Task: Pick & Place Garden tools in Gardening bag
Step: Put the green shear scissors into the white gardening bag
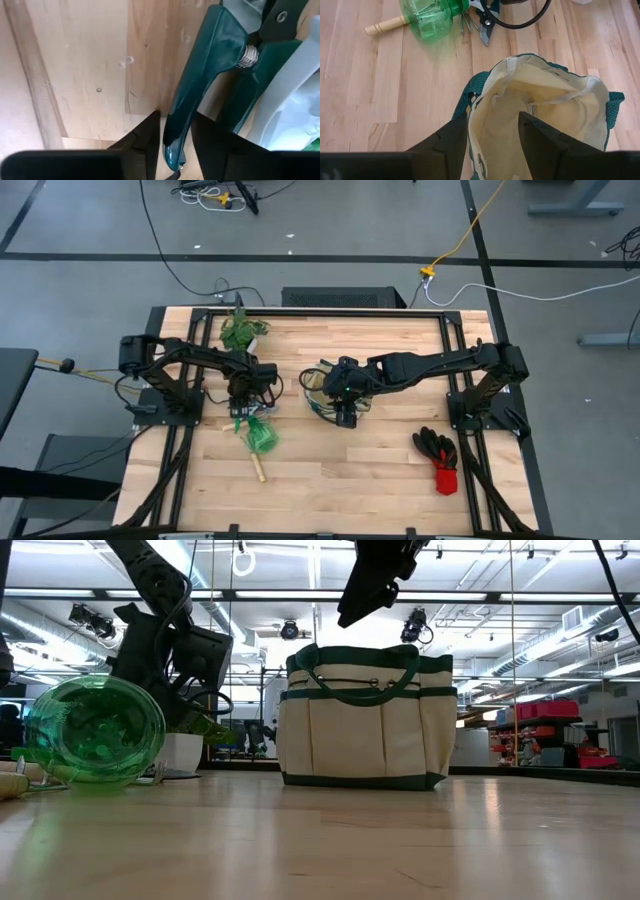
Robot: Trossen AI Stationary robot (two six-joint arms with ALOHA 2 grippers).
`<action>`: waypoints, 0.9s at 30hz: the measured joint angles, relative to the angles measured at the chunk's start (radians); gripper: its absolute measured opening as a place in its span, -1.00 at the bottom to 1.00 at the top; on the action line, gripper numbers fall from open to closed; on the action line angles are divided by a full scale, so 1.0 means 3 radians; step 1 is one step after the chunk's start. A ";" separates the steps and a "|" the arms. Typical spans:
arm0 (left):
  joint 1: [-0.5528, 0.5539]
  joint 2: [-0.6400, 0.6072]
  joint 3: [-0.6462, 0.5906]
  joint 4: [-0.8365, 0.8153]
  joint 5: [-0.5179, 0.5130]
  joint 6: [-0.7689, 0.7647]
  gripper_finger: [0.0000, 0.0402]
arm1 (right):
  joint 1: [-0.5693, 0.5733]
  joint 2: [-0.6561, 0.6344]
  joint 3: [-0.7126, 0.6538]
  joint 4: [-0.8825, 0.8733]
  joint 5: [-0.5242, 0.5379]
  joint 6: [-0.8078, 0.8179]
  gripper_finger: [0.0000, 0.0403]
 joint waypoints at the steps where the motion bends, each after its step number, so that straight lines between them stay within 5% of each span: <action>1: 0.0000 0.0000 0.0000 -0.0001 -0.0003 0.0001 -0.50 | 0.0000 0.0000 0.0000 0.0000 0.0000 0.0000 -0.11; 5: 0.0003 0.0000 -0.0001 -0.0012 -0.0007 -0.0006 -0.71 | 0.0000 0.0000 0.0000 0.0008 0.0000 0.0000 -0.11; 18: -0.0004 0.0018 0.0143 -0.0084 0.0029 -0.0048 -0.71 | 0.0000 0.0000 0.0000 0.0014 0.0001 -0.0009 -0.11; 27: -0.0003 0.0017 0.0344 -0.0457 -0.0330 -0.0112 -0.71 | 0.0001 0.0000 0.0000 0.0014 0.0000 -0.0011 -0.11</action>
